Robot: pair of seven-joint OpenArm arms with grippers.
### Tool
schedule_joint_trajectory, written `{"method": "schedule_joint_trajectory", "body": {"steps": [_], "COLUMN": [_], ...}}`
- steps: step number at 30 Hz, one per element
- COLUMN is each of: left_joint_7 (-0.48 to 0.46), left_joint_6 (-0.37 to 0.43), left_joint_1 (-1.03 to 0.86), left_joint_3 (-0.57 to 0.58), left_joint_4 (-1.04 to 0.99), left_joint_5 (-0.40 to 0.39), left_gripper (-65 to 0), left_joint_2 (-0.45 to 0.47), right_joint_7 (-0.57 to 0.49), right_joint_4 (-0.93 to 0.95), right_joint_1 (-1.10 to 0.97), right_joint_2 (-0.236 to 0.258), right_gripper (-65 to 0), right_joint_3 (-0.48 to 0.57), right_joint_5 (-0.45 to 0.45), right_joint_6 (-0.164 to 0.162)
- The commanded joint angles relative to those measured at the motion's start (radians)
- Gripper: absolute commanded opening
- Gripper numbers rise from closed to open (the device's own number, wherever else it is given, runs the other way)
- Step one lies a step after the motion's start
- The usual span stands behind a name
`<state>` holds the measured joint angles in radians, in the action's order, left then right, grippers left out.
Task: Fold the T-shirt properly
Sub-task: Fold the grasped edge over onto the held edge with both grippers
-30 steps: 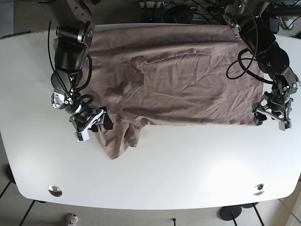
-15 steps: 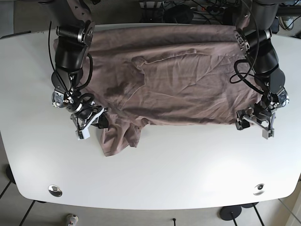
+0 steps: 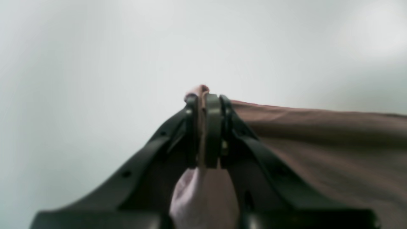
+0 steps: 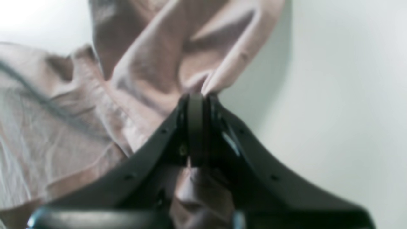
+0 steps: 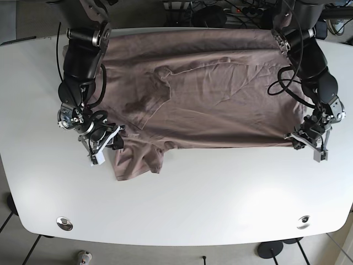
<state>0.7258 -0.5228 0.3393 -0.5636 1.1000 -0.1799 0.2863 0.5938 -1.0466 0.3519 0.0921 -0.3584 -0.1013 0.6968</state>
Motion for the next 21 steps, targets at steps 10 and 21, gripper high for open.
{"method": "schedule_joint_trajectory", "body": {"steps": [10,21], "left_joint_7": [0.193,0.245], "left_joint_6": [-0.061,-0.132], "left_joint_1": [-0.118,-0.392], "left_joint_3": [-0.066,-0.117], "left_joint_4": [0.495,0.716], "left_joint_5": [-0.016,-0.016], "left_gripper": [-65.0,-65.0], "left_joint_2": [-0.088,-0.109], "right_joint_7": [0.269,0.513], "right_joint_4": [-0.574,-0.901], "right_joint_1": [-0.11,-0.425], "right_joint_2": [0.008,-0.007], "right_gripper": [-63.3,-63.3], "right_joint_3": [-0.008,-0.155], "right_joint_5": [-0.021,-0.179], "right_joint_6": [0.001,0.001]}}
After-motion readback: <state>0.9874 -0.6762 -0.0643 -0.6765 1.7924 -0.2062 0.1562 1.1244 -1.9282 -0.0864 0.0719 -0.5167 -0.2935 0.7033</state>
